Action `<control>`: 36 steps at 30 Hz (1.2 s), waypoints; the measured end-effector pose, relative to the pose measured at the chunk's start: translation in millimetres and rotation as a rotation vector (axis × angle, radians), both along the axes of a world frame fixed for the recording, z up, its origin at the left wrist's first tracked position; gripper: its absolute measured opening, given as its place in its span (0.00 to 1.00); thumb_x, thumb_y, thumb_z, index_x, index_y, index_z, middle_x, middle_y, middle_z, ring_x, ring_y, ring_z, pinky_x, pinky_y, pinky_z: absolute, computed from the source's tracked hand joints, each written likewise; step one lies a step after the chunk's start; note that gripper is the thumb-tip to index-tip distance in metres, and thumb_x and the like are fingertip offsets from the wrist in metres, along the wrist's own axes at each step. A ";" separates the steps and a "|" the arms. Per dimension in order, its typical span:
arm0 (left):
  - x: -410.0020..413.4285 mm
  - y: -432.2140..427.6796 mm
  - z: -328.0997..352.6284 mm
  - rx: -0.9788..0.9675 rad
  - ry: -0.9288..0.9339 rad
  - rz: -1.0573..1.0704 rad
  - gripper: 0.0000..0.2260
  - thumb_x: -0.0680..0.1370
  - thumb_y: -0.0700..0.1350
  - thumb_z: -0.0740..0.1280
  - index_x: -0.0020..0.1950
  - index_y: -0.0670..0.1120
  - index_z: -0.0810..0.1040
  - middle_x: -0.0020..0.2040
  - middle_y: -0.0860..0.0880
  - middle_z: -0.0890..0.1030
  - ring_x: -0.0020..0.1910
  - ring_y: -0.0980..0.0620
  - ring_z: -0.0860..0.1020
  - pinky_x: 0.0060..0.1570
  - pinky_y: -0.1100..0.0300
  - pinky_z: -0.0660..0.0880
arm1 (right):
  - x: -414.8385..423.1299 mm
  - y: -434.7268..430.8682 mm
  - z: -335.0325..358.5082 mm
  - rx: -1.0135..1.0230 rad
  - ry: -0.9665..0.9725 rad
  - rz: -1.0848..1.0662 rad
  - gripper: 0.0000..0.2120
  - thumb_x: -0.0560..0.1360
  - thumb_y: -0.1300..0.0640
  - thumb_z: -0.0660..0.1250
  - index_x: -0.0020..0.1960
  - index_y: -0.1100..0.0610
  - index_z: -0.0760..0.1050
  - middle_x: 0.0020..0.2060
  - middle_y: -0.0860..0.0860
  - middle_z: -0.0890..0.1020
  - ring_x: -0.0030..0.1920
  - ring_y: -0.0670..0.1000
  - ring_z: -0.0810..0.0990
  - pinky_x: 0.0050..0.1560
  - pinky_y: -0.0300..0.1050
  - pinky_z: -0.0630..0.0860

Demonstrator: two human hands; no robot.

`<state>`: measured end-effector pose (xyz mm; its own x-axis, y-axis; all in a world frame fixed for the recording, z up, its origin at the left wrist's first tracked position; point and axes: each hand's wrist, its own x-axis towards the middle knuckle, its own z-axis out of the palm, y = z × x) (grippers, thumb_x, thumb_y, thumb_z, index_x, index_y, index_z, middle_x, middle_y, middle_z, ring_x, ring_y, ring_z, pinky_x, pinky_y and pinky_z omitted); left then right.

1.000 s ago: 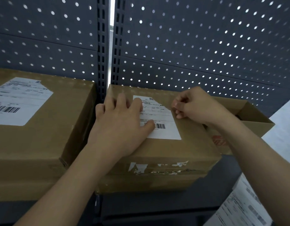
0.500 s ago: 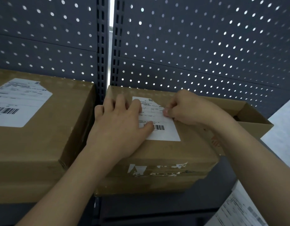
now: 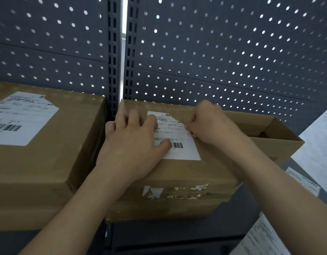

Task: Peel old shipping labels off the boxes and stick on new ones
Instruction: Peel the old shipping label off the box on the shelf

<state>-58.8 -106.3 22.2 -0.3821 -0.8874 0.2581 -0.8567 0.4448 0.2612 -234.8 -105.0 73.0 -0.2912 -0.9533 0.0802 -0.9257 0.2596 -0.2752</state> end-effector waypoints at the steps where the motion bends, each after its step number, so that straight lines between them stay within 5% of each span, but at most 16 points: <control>1: -0.1 0.0 0.0 -0.003 0.000 -0.001 0.24 0.74 0.68 0.51 0.64 0.58 0.65 0.61 0.51 0.65 0.63 0.46 0.62 0.64 0.48 0.60 | 2.2 0.5 0.2 -0.001 0.019 -0.010 0.08 0.77 0.63 0.63 0.39 0.58 0.71 0.42 0.55 0.76 0.40 0.53 0.75 0.29 0.41 0.63; 4: 0.4 -0.2 0.0 0.000 0.004 0.001 0.24 0.74 0.68 0.51 0.64 0.57 0.65 0.61 0.51 0.64 0.63 0.46 0.62 0.64 0.48 0.59 | 10.3 4.3 -2.8 0.004 0.108 -0.019 0.15 0.79 0.65 0.60 0.36 0.56 0.62 0.36 0.52 0.68 0.32 0.48 0.67 0.26 0.39 0.59; 7: -0.1 -0.4 0.0 -0.001 0.008 0.002 0.24 0.74 0.68 0.51 0.64 0.57 0.65 0.61 0.51 0.64 0.63 0.46 0.62 0.64 0.48 0.59 | 10.6 5.5 -8.8 0.011 0.169 0.023 0.15 0.79 0.66 0.60 0.35 0.58 0.64 0.37 0.52 0.70 0.32 0.48 0.68 0.27 0.37 0.58; 10: -0.5 -0.4 -0.2 -0.002 0.008 0.001 0.23 0.75 0.67 0.52 0.64 0.57 0.65 0.61 0.51 0.64 0.63 0.46 0.62 0.64 0.48 0.59 | 5.7 6.0 -6.1 0.069 0.120 0.032 0.13 0.81 0.62 0.59 0.37 0.59 0.65 0.40 0.52 0.71 0.34 0.49 0.70 0.29 0.39 0.59; 16: -0.2 -1.1 -0.2 -0.003 0.014 0.005 0.23 0.74 0.68 0.52 0.64 0.58 0.65 0.61 0.51 0.64 0.63 0.46 0.62 0.64 0.48 0.59 | -7.6 5.6 -4.3 0.037 -0.075 0.095 0.16 0.81 0.57 0.60 0.35 0.59 0.66 0.28 0.50 0.68 0.29 0.49 0.65 0.30 0.42 0.63; 19: 0.3 -1.0 -0.2 -0.002 0.014 0.002 0.23 0.75 0.68 0.52 0.64 0.58 0.65 0.61 0.51 0.65 0.63 0.46 0.62 0.64 0.48 0.59 | -21.7 8.7 -4.5 -0.057 -0.195 0.141 0.13 0.79 0.55 0.64 0.43 0.63 0.79 0.32 0.54 0.79 0.31 0.48 0.73 0.37 0.45 0.73; 21: 1.1 -1.0 -0.1 -0.002 0.014 0.001 0.23 0.75 0.68 0.52 0.65 0.58 0.65 0.61 0.51 0.65 0.63 0.47 0.62 0.64 0.48 0.60 | -27.6 11.5 -4.4 -0.091 -0.282 0.163 0.09 0.78 0.53 0.67 0.45 0.57 0.82 0.32 0.52 0.82 0.31 0.44 0.77 0.42 0.46 0.78; 25: 0.6 -1.3 0.2 0.000 0.002 -0.001 0.23 0.75 0.68 0.52 0.65 0.59 0.65 0.62 0.52 0.65 0.64 0.47 0.62 0.64 0.48 0.60 | -23.4 15.0 -4.7 -0.069 -0.205 0.203 0.05 0.74 0.50 0.72 0.45 0.50 0.85 0.32 0.40 0.82 0.34 0.38 0.77 0.37 0.36 0.71; 30: 1.7 -1.0 0.5 0.003 0.010 -0.003 0.23 0.75 0.68 0.52 0.66 0.59 0.65 0.62 0.52 0.64 0.64 0.47 0.62 0.64 0.48 0.60 | -12.6 13.7 -11.4 -0.156 -0.077 0.184 0.06 0.77 0.57 0.69 0.43 0.55 0.84 0.41 0.47 0.82 0.46 0.46 0.78 0.42 0.39 0.74; 36: 2.9 -1.4 0.9 0.005 0.024 0.010 0.23 0.75 0.68 0.53 0.66 0.59 0.66 0.63 0.52 0.65 0.64 0.47 0.61 0.64 0.48 0.60 | -11.6 17.7 -16.0 -0.246 -0.146 0.216 0.05 0.78 0.55 0.68 0.43 0.51 0.80 0.40 0.45 0.81 0.42 0.45 0.79 0.38 0.33 0.70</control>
